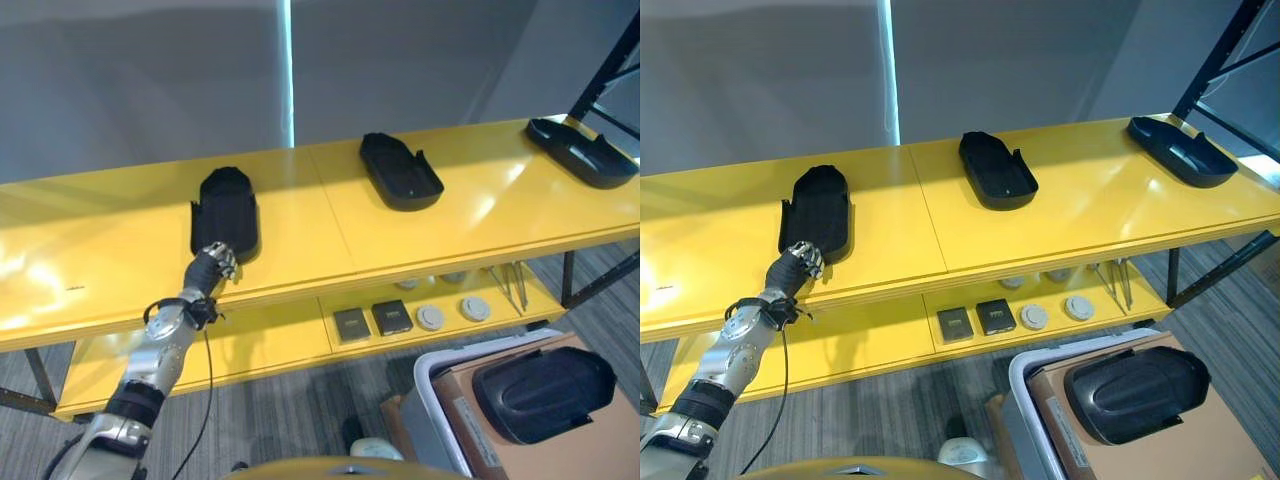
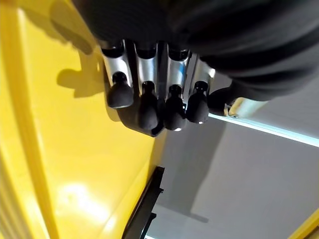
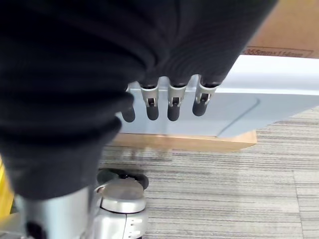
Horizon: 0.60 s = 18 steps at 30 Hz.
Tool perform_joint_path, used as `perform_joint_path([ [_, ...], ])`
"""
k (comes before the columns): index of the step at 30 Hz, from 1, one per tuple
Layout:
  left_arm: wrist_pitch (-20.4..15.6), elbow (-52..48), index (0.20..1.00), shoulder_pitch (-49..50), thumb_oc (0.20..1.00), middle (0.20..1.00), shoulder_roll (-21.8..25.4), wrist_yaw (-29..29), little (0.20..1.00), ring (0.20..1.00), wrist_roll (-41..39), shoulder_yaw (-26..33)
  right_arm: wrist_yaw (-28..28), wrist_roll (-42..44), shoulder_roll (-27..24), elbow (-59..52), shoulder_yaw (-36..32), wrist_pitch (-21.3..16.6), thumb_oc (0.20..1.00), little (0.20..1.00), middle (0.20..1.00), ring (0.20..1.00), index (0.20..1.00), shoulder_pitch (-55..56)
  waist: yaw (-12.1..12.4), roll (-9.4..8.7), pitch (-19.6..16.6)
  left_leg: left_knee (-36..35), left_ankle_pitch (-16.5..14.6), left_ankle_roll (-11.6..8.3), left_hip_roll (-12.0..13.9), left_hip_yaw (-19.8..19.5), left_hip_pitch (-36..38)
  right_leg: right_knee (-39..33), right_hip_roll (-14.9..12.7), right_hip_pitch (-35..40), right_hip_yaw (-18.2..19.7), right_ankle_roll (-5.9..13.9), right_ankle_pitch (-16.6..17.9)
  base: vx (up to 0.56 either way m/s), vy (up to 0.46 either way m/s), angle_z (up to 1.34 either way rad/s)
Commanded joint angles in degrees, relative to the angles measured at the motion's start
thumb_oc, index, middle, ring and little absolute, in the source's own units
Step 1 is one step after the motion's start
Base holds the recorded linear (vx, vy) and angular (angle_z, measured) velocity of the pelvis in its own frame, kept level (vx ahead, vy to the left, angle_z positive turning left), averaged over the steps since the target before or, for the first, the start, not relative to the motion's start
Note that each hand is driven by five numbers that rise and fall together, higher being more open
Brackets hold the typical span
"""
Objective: Move parts from the plastic box to the shelf.
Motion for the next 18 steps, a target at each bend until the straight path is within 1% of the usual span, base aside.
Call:
perform_joint_path([
  [1, -2.79, 1.50, 0.200, -7.83, 0.200, 0.200, 0.96, 1.46, 0.200, 0.200, 0.70, 2.12, 1.15, -2.29, -2.63, 1.10, 2.53, 0.10, 1.000, 1.000, 1.000, 1.000, 1.000, -1.26, -0.97, -0.65, 0.95, 4.31, -4.07, 2.65, 0.19, -0.63, -1.30, 1.93, 0.03, 1.09, -0.68, 1.54, -3.84, 0.03, 0.008, -0.06],
  [5, -1.42, 4.16, 0.200, -9.70, 0.200, 0.200, 0.85, 2.26, 0.200, 0.200, 0.50, 1.80, 1.58, -3.04, -2.97, 1.10, 2.76, 0.06, 1.000, 1.000, 1.000, 1.000, 1.000, -1.28, -1.55, -0.55, 0.71, 4.29, -4.05, 2.63, 0.24, -0.34, -1.06, 2.00, 0.10, 1.18, -0.42, 1.62, -3.91, 0.03, 0.002, -0.06],
  [10, -0.63, 10.20, 0.200, -11.61, 0.200, 0.200, 0.30, 2.63, 0.200, 0.200, 1.88, 0.95, 1.64, -3.29, -2.98, 1.43, 3.30, 0.01, 1.000, 1.000, 1.000, 1.000, 1.000, -1.52, -2.21, -0.44, 0.50, 4.40, -4.14, 2.69, 0.27, 0.10, -1.00, 2.24, 0.13, 0.95, -0.07, 1.75, -4.03, 0.02, -0.004, -0.05],
  [18, -1.51, 14.40, 0.200, -11.70, 0.200, 0.200, -0.47, 3.24, 0.200, 0.200, 0.69, 1.05, 2.02, -3.91, -3.29, 1.71, 3.47, -0.17, 1.000, 1.000, 1.000, 1.000, 1.000, -1.93, -2.48, -0.36, 0.87, 4.83, -4.21, 2.77, 0.31, 0.19, -1.16, 2.53, 0.29, 0.83, 0.43, 1.66, -4.19, 0.00, -0.001, -0.03],
])
